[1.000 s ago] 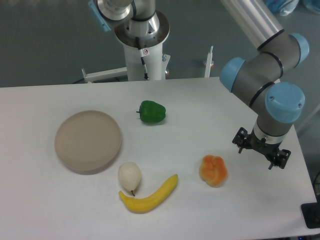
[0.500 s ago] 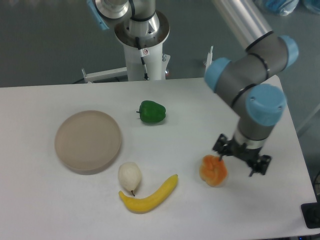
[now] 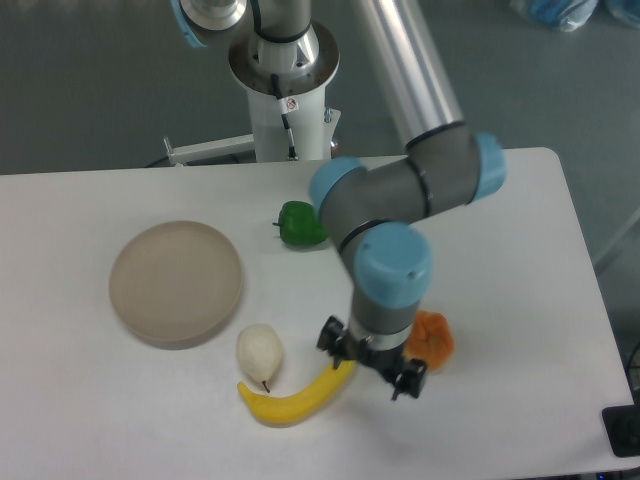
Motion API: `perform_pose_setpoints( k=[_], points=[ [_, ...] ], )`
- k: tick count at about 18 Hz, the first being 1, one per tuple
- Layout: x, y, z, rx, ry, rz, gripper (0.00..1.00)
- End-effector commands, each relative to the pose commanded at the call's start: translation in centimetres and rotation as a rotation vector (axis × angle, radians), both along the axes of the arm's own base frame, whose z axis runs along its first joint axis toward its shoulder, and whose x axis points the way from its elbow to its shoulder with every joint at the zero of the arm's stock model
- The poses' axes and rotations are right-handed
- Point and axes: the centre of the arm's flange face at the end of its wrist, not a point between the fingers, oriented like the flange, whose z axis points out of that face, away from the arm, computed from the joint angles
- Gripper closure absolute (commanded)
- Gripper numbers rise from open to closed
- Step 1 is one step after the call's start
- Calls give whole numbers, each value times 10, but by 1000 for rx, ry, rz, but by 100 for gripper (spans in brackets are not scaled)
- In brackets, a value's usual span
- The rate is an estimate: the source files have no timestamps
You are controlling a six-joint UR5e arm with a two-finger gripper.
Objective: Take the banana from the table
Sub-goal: 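Move the gripper over the yellow banana and lower toward it, then close the gripper around the middle of the yellow banana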
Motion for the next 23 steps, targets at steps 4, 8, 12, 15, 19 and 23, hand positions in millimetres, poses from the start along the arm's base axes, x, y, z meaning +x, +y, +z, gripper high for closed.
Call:
perform_pose_setpoints(
  k=[4, 8, 12, 15, 19, 23],
  points=[
    [13, -4, -19, -30, -19, -17, 0],
    [14, -3, -27, -38, -22, -20, 0],
    [18, 1, -42, -51, -31, -27, 0],
    [20, 2, -56, -78, -28, -34, 0],
    [23, 4, -73, -97, -39, -39, 12],
    [23, 3, -70, -105, -30, -34, 72]
  ],
)
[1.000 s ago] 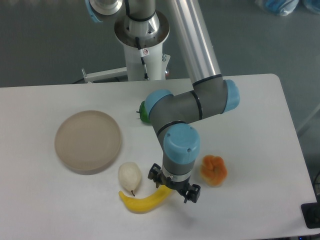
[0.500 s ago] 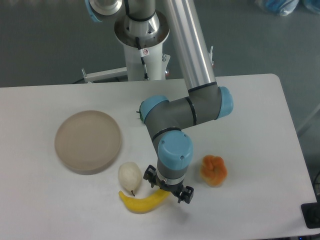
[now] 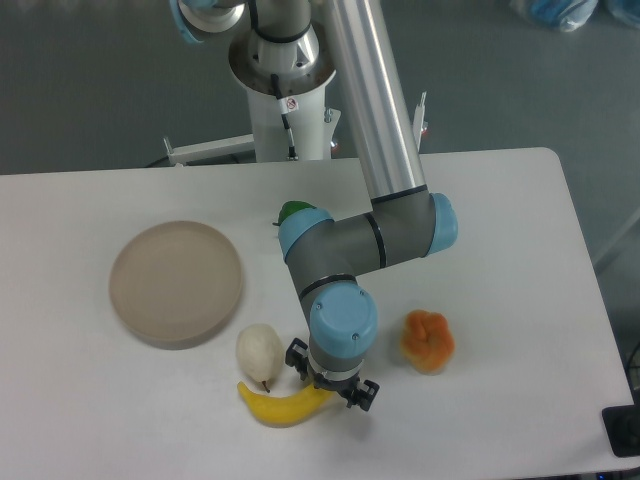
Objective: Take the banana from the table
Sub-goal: 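Close the gripper around the middle of the yellow banana, then lift the banana off the table and carry it up toward the orange fruit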
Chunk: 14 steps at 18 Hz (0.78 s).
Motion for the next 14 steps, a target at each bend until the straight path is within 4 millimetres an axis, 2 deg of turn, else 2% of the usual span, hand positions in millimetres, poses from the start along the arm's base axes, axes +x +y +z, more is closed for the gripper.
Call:
perform_pose_setpoints(
  k=[2, 5, 8, 9, 11, 14],
  points=[
    [-1, -1, 5, 5, 1, 3, 98],
    [-3, -3, 31, 38, 11, 3, 100],
    [-6, -3, 41, 48, 19, 12, 100],
    [-11, -6, 58, 65, 29, 20, 100],
    [-25, -18, 87, 68, 33, 42, 100],
    [-64, -45, 130, 70, 35, 84, 100]
  ],
)
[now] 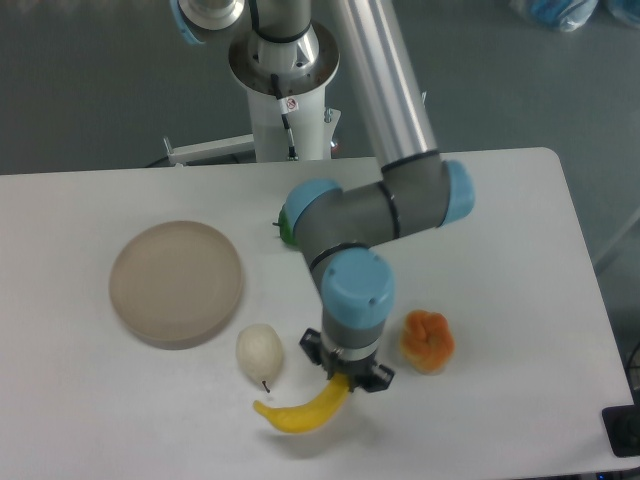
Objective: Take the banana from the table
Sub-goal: 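Lift the banana off the table and carry it up toward the orange fruit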
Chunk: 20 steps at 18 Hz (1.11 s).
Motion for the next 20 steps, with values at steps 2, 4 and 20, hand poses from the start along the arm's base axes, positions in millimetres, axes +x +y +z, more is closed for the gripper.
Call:
perform_pose_setpoints(
  k=[2, 4, 20],
  points=[
    [-21, -20, 23, 5, 10, -19, 100],
    [-40, -36, 38, 14, 33, -71, 100],
    [-115, -97, 36, -57, 32, -215, 100]
  ],
)
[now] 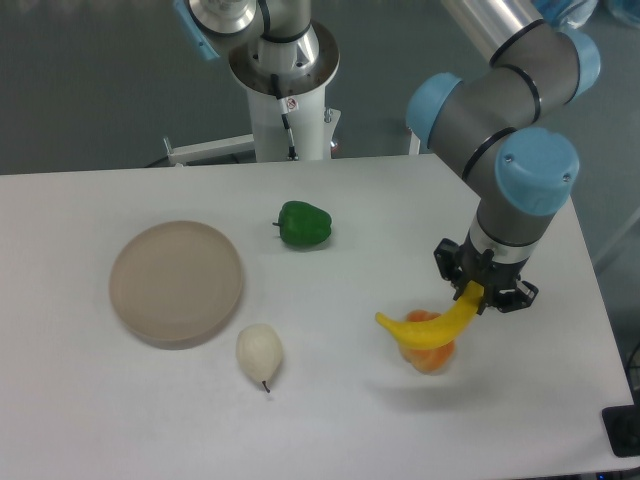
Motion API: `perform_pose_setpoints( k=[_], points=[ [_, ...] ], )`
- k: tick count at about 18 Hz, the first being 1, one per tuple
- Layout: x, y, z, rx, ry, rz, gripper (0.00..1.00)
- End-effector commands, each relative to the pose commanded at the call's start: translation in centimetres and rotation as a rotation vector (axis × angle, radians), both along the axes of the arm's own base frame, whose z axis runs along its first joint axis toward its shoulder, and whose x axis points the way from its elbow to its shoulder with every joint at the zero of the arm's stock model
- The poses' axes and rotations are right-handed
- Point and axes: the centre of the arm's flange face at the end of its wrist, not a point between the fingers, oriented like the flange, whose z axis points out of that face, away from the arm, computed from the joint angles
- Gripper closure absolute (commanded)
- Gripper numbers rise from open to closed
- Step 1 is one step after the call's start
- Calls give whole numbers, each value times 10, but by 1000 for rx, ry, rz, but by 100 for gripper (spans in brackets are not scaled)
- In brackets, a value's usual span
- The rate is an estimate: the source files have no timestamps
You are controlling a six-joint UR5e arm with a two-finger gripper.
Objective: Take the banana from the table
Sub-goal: 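Lift the banana off the table and carry it up toward the orange fruit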
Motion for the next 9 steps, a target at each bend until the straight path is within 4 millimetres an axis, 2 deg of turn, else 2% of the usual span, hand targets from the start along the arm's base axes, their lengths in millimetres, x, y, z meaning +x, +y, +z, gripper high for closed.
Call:
perform_pose_setpoints(
  k=[5, 9],
  points=[
    [-15, -11, -1, -3, 1, -5, 100],
    [-17, -16, -3, -8, -1, -37, 100]
  ],
)
